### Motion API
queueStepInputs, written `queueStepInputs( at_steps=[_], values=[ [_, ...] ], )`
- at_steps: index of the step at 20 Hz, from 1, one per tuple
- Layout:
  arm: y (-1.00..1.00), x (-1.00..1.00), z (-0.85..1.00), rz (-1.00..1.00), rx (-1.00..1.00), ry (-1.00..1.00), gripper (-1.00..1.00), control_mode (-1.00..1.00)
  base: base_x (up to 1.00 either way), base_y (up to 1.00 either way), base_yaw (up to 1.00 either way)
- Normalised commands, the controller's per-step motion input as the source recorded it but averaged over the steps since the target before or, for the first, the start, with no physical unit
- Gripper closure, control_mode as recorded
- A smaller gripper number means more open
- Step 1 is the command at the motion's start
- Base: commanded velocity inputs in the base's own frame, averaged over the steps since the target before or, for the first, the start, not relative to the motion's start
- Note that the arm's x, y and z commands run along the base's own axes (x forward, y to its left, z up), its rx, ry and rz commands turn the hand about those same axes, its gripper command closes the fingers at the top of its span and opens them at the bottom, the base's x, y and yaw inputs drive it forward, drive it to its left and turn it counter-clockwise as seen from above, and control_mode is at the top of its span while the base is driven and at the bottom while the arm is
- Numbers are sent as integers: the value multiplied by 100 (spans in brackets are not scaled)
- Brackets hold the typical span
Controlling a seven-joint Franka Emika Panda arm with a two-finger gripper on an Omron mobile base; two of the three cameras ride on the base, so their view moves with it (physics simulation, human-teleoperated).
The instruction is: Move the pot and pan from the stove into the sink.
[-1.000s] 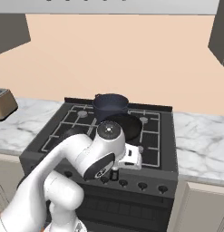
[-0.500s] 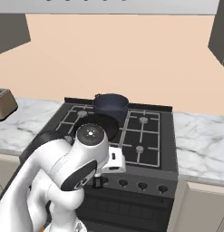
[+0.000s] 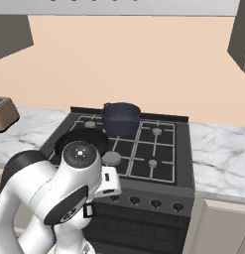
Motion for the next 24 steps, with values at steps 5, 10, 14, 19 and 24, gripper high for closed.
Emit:
queueStepInputs(
  at_steps=[5, 10, 14, 19, 24],
  values=[
    [0, 0, 0, 0, 0, 0, 100, 100, -27, 0, 1],
    [0, 0, 0, 0, 0, 0, 100, 100, -53, 0, 0],
    [0, 0, 0, 0, 0, 0, 100, 100, -10, -4, -33],
    [0, 0, 0, 0, 0, 0, 100, 100, -1, -2, -49],
    [0, 0, 0, 0, 0, 0, 100, 100, 0, 0, -50]
  ],
)
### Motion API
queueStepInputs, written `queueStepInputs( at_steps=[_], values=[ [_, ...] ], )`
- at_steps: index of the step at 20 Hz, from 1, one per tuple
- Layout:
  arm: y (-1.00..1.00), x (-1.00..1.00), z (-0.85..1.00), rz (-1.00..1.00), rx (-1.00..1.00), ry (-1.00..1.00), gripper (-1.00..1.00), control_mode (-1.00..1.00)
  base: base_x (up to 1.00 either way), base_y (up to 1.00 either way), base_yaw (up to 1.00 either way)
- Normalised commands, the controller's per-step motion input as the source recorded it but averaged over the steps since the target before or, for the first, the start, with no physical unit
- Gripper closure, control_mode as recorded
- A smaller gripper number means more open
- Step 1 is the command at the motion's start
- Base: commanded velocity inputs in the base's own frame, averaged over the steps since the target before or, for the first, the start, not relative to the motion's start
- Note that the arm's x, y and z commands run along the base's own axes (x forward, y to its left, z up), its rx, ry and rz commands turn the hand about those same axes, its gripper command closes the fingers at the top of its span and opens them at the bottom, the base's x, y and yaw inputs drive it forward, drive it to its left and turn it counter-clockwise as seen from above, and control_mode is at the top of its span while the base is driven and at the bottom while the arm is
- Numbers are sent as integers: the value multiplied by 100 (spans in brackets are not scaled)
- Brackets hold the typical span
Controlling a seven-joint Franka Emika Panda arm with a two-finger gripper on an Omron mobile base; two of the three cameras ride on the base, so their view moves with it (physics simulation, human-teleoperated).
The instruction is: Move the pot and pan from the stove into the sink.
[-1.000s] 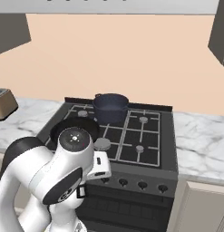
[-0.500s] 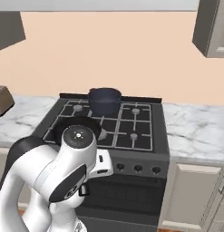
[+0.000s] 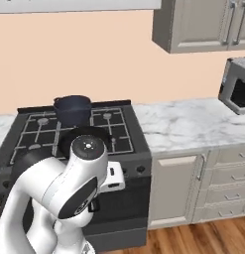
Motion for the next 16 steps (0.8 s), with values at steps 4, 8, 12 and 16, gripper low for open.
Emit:
queueStepInputs(
  at_steps=[4, 8, 12, 16],
  values=[
    [0, 0, 0, 0, 0, 0, 100, 100, 0, 0, -50],
    [0, 0, 0, 0, 0, 0, 100, 100, 0, 0, -50],
    [0, 0, 0, 0, 0, 0, 100, 100, 0, 0, -50],
    [0, 0, 0, 0, 0, 0, 100, 100, 0, 0, -50]
  ],
)
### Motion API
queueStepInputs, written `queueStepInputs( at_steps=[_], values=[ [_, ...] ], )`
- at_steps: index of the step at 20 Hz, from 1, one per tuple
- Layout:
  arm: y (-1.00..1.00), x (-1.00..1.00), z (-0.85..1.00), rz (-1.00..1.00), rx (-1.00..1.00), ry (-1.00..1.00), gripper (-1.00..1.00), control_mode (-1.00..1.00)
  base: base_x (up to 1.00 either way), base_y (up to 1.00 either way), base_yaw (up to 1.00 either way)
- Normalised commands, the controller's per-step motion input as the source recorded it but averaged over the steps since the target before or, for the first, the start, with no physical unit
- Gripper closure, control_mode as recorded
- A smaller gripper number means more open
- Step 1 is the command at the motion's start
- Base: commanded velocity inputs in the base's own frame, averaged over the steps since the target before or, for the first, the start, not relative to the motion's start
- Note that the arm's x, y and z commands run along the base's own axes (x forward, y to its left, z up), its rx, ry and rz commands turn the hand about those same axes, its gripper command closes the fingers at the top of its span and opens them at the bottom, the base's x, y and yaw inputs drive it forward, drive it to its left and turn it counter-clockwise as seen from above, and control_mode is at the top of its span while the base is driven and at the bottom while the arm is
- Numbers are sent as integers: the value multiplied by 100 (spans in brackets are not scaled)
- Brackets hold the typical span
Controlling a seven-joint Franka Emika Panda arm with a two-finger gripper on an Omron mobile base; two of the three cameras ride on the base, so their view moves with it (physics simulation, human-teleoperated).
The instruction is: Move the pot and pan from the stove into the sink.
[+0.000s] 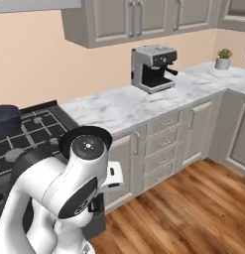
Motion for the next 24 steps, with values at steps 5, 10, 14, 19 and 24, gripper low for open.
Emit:
queueStepInputs(
  at_steps=[5, 10, 14, 19, 24],
  values=[
    [0, 0, 0, 0, 0, 0, 100, 100, 0, 0, -50],
    [0, 0, 0, 0, 0, 0, 100, 100, 0, 0, -50],
    [0, 0, 0, 0, 0, 0, 100, 100, 0, 0, -50],
    [0, 0, 0, 0, 0, 0, 100, 100, 0, 0, -50],
    [0, 0, 0, 0, 0, 0, 100, 100, 0, 0, -50]
  ],
)
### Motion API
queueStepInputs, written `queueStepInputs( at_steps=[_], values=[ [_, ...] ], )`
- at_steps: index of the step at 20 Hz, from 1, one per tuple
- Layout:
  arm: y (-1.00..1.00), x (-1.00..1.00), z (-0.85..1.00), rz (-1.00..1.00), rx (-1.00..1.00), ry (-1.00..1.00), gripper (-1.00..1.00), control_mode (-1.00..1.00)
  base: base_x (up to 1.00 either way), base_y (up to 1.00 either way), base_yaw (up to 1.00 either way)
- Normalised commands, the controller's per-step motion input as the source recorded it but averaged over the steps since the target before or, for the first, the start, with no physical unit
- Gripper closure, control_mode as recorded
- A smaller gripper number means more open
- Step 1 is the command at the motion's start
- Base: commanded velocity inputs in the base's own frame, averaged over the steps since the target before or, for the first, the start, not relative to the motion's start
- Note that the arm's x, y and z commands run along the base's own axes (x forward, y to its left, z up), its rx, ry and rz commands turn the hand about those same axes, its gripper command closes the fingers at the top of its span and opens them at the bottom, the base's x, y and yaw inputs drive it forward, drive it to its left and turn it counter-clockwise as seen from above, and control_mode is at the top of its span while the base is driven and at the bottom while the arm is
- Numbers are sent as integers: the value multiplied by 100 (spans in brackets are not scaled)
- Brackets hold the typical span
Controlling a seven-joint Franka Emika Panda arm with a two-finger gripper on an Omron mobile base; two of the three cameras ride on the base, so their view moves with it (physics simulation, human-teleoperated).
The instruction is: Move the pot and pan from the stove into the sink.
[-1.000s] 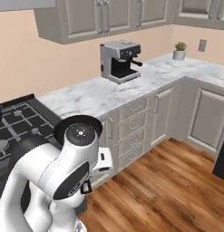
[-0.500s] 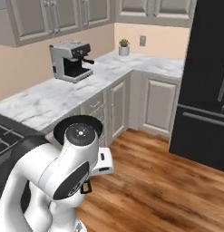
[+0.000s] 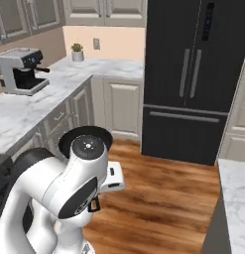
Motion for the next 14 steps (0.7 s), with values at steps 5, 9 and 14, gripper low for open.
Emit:
queueStepInputs(
  at_steps=[5, 9, 14],
  values=[
    [0, 0, 0, 0, 0, 0, 100, 100, 0, 0, -50],
    [0, 0, 0, 0, 0, 0, 100, 100, 0, 0, -50],
    [0, 0, 0, 0, 0, 0, 100, 100, 0, 0, -50]
  ],
)
